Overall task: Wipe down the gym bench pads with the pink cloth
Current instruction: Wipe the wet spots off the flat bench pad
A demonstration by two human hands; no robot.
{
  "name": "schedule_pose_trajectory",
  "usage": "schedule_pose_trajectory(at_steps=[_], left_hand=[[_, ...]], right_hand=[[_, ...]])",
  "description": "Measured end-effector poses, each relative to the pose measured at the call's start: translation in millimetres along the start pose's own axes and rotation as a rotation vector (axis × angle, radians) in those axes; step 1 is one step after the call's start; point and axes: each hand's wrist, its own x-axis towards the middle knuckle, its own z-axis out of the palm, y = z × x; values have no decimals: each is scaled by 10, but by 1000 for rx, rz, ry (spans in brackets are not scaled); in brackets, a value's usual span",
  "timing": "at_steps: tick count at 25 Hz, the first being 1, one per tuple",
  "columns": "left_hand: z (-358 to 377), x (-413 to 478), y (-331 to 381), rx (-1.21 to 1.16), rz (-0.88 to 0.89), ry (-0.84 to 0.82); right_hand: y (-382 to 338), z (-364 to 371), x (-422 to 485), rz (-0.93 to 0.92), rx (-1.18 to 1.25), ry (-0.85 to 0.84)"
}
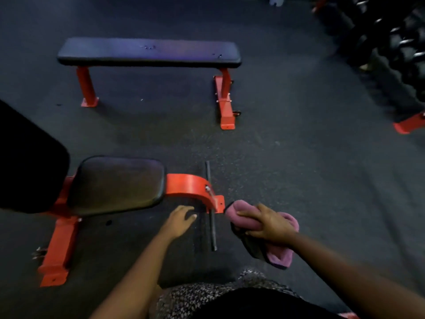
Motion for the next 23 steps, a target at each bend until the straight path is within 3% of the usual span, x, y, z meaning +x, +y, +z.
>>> schedule_pose_trajectory(at_steps=[3,10,16,23], left_hand=[[547,366,843,-20,49,8],[1237,824,2408,-303,-34,2],[1362,1409,2764,-332,-94,8],[907,2374,2772,-413,-285,155]], right_hand=[[812,-207,-286,75,153,112],[2429,-782,-813,271,268,298],[3295,-1110,-564,296,254,278],[3788,-1995,981,63,167,115]])
